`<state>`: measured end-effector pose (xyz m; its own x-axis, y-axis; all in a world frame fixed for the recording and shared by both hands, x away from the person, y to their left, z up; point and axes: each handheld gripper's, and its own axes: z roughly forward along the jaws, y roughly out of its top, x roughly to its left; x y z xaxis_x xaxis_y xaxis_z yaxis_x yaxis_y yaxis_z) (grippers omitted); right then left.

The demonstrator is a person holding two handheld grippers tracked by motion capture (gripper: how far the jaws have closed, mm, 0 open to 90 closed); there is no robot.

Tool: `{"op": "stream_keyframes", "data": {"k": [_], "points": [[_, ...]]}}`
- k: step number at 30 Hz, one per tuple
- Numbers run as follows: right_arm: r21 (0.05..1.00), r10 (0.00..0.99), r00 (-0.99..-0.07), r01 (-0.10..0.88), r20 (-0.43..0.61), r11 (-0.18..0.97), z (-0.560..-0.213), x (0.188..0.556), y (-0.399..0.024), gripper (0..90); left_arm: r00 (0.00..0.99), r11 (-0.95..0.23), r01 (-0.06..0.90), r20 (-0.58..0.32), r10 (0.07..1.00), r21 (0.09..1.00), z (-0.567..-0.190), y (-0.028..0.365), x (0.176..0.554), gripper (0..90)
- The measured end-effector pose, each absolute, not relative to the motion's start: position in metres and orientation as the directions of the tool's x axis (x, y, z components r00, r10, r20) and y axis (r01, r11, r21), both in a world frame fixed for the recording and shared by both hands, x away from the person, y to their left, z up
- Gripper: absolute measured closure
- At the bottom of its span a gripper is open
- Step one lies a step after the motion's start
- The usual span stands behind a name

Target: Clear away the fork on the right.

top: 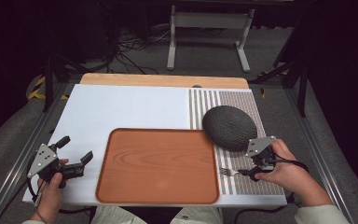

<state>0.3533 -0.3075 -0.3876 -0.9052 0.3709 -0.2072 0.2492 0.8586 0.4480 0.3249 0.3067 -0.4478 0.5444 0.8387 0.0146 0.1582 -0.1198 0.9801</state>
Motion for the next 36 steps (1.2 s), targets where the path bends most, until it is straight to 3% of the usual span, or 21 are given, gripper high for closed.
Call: {"op": "stream_keyframes", "data": {"k": [6, 20, 28, 32, 36], "points": [[0.303, 0.298, -0.936, 0.233, -0.189, 0.924, -0.388, 0.359, -0.301, 27.0, 0.544, -0.119, 0.157, 0.015, 0.839, 0.98, -0.448, 0.307, 0.325, 0.4], [0.08, 0.173, -0.975, 0.163, -0.14, 0.983, -0.393, 0.365, -0.292, 30.4, 0.542, -0.117, 0.159, 0.012, 0.84, 0.98, -0.447, 0.307, 0.325, 0.4], [0.045, 0.144, -0.983, 0.14, -0.114, 0.989, -0.396, 0.367, -0.288, 33.4, 0.542, -0.114, 0.156, 0.012, 0.84, 0.981, -0.447, 0.307, 0.325, 0.4], [0.09, 0.125, -0.987, 0.116, -0.104, 0.989, -0.401, 0.37, -0.289, 41.5, 0.544, -0.121, 0.155, 0.017, 0.839, 0.98, -0.447, 0.308, 0.324, 0.4], [0.071, 0.126, -0.989, 0.12, -0.083, 0.99, -0.402, 0.372, -0.291, 48.9, 0.543, -0.116, 0.156, 0.013, 0.84, 0.981, -0.447, 0.307, 0.324, 0.4]]}}
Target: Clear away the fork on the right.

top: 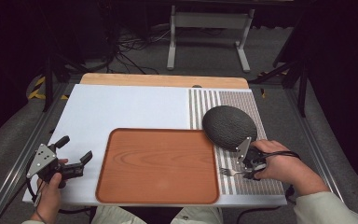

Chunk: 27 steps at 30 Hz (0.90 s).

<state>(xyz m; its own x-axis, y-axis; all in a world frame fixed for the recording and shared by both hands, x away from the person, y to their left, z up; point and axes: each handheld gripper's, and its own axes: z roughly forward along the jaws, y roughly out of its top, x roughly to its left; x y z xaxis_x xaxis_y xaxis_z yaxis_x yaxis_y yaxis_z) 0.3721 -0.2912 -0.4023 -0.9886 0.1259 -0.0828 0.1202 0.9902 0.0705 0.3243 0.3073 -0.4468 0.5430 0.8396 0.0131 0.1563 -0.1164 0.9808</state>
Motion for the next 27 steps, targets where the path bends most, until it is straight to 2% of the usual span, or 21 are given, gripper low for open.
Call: {"op": "stream_keyframes", "data": {"k": [8, 16, 27], "points": [[0.026, 0.101, -0.993, 0.099, -0.062, 0.995, -0.4098, 0.3734, -0.291, 69.5, 0.544, -0.117, 0.156, 0.014, 0.839, 0.981, -0.447, 0.3066, 0.3244, 0.4], [0.004, 0.034, -0.999, 0.034, -0.029, 0.999, -0.4131, 0.3764, -0.2889, 83.4, 0.545, -0.118, 0.155, 0.015, 0.838, 0.981, -0.4467, 0.307, 0.3242, 0.4], [-0.007, -0.018, -1.0, -0.018, -0.023, 1.0, -0.4123, 0.3771, -0.2881, 84.5, 0.543, -0.114, 0.156, 0.011, 0.84, 0.981, -0.4471, 0.3071, 0.3245, 0.4]]}}
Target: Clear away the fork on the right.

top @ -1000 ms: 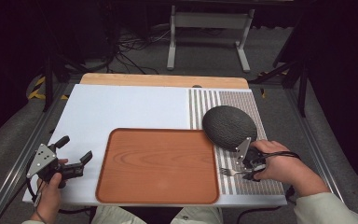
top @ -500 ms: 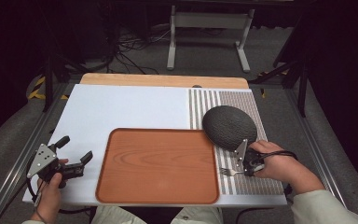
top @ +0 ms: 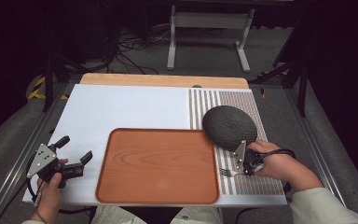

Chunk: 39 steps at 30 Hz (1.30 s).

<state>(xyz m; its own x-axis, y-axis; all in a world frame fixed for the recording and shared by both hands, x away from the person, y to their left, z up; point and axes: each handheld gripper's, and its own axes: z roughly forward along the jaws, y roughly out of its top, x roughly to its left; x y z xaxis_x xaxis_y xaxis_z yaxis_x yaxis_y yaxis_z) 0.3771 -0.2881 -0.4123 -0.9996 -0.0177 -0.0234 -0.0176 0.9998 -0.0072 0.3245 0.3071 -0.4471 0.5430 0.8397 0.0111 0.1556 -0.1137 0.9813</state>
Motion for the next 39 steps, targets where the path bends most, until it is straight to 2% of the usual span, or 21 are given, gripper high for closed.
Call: {"op": "stream_keyframes", "data": {"k": [16, 24, 27, 30, 34, 39], "points": [[0.128, 0.061, -0.988, 0.043, -0.141, 0.991, -0.36, 0.373, -0.285, 84.6, 0.541, -0.117, 0.159, 0.012, 0.841, 0.98, -0.447, 0.308, 0.324, 0.4], [0.172, 0.098, -0.98, 0.068, -0.173, 0.983, -0.346, 0.373, -0.281, 84.6, 0.541, -0.117, 0.158, 0.013, 0.841, 0.98, -0.447, 0.308, 0.324, 0.4], [0.208, 0.137, -0.976, 0.1, -0.17, 0.973, -0.342, 0.373, -0.278, 84.6, 0.54, -0.112, 0.155, 0.011, 0.842, 0.981, -0.447, 0.307, 0.324, 0.4], [0.275, 0.227, -0.961, 0.177, -0.16, 0.945, -0.337, 0.372, -0.273, 84.7, 0.54, -0.112, 0.156, 0.01, 0.842, 0.981, -0.447, 0.307, 0.325, 0.4], [0.342, 0.277, -0.949, 0.214, -0.149, 0.915, -0.332, 0.372, -0.265, 84.7, 0.543, -0.115, 0.158, 0.011, 0.839, 0.981, -0.447, 0.306, 0.325, 0.4], [0.398, 0.425, -0.903, 0.367, -0.065, 0.841, -0.328, 0.375, -0.256, 84.6, 0.548, -0.124, 0.159, 0.017, 0.836, 0.979, -0.447, 0.306, 0.325, 0.4]]}}
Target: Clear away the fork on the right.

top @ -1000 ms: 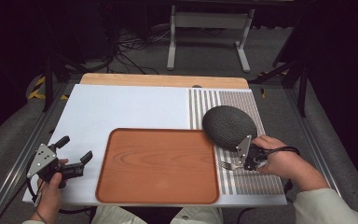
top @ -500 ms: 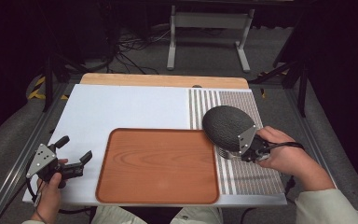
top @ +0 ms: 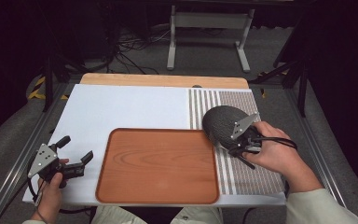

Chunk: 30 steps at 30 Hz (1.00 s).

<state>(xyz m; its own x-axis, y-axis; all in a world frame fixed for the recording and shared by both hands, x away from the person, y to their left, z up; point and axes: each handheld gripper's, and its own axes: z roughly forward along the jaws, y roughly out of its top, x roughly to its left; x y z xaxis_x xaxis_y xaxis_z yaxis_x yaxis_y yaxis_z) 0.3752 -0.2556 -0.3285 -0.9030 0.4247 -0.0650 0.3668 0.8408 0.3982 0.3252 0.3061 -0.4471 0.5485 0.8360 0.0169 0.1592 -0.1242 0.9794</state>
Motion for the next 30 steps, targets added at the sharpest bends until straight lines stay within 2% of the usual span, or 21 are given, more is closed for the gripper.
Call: {"op": "stream_keyframes", "data": {"k": [11, 14, 30], "points": [[0.481, 0.551, -0.835, 0.477, -0.014, 0.735, -0.323, 0.379, -0.241, 84.7, 0.548, -0.122, 0.158, 0.016, 0.836, 0.98, -0.447, 0.306, 0.325, 0.4], [0.506, 0.617, -0.786, 0.545, 0.03, 0.669, -0.323, 0.38, -0.236, 84.7, 0.548, -0.122, 0.157, 0.016, 0.836, 0.98, -0.447, 0.306, 0.325, 0.4], [0.49, 0.7, -0.695, 0.673, 0.163, 0.554, -0.328, 0.382, -0.211, 84.7, 0.548, -0.122, 0.156, 0.016, 0.837, 0.98, -0.447, 0.307, 0.325, 0.4]]}}
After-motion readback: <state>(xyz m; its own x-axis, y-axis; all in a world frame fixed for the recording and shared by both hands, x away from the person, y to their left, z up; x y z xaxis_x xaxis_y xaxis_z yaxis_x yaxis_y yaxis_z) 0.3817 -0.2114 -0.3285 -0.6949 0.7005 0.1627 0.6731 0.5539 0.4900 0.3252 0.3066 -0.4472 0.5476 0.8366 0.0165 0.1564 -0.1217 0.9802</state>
